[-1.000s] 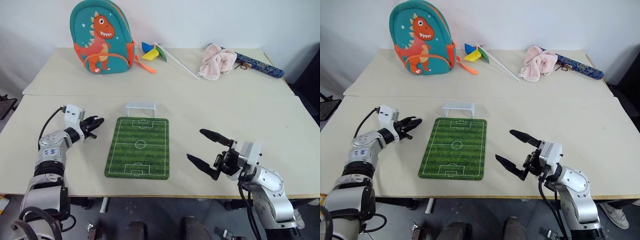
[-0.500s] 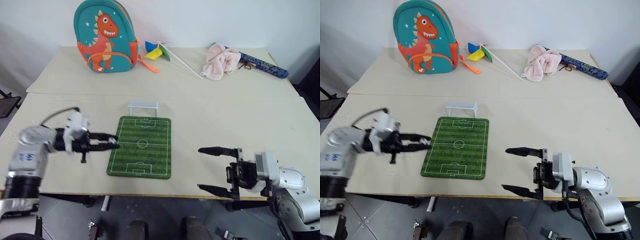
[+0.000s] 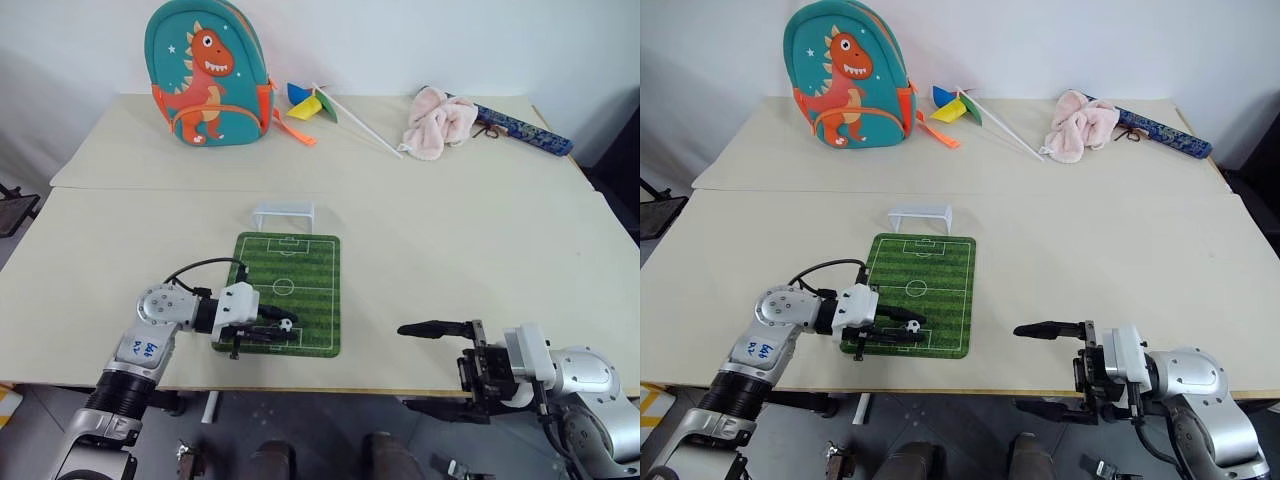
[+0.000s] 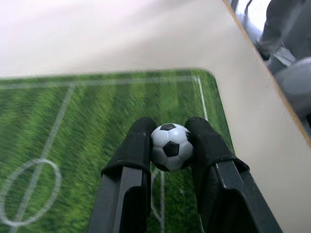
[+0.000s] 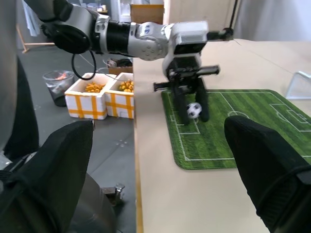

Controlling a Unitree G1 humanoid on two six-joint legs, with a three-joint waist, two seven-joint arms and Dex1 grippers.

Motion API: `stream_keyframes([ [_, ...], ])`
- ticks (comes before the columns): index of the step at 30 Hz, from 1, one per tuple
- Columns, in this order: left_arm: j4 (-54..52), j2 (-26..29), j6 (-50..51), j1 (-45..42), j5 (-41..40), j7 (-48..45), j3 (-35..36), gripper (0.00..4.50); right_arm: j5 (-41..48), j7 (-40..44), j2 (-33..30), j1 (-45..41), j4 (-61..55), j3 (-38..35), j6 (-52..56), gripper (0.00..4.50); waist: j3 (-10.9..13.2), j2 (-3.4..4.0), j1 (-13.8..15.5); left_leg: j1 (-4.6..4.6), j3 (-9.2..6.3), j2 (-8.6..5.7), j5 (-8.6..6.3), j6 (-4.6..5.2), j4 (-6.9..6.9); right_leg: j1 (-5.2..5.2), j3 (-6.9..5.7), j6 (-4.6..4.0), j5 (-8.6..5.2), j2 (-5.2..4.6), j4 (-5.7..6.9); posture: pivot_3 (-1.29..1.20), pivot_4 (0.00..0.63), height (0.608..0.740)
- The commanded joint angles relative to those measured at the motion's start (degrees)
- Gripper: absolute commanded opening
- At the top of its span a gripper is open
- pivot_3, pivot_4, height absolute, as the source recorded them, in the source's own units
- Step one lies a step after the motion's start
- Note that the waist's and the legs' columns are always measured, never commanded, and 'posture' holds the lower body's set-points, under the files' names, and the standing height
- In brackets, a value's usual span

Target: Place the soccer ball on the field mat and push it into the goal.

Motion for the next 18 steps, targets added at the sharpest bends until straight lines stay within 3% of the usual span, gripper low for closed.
stream_keyframes([
  [1, 0.21, 0.18, -0.68, -0.55, 0.08, 0.04, -0.27, 0.86, 0.12, -0.6, 0.68, -0.31, -0.95, -0.55, -0.85, 4.5, 0.0, 0.0, 0.05, 0.0, -0.01, 0.0, 0.0, 0.0, 0.0, 0.0, 0.0, 0.0, 0.0, 0.0, 0.01, 0.0, 0.15, 0.74],
  [8, 0.85, 1.39, -0.34, -0.02, 0.35, -0.94, -0.87, 0.86, -0.75, -1.27, 1.53, 0.13, -0.6, -0.65, -1.64, 4.5, 0.0, 0.0, -0.01, 0.02, -0.01, 0.0, 0.0, 0.0, 0.01, 0.01, 0.0, 0.0, 0.0, 0.0, 0.01, 0.0, 0.15, 0.74],
  [16, 1.87, 0.61, -1.34, -0.42, -1.1, -1.35, -0.31, 3.37, -1.62, -1.79, 2.29, -0.13, -0.05, -0.29, -2.1, 4.5, 0.0, 0.0, 0.0, 0.03, -0.01, 0.0, 0.0, 0.0, 0.03, 0.01, 0.0, 0.0, 0.0, 0.0, 0.03, 0.0, 0.15, 0.74],
  [18, 1.91, 0.8, -1.97, -0.35, -1.14, -1.41, -0.19, 3.37, -1.72, -1.85, 2.4, -0.15, 0.16, -0.21, -2.24, 4.5, 0.0, 0.0, -0.01, 0.03, -0.01, 0.0, 0.0, 0.0, 0.03, 0.01, 0.01, 0.0, 0.0, -0.01, 0.03, 0.0, 0.15, 0.74],
])
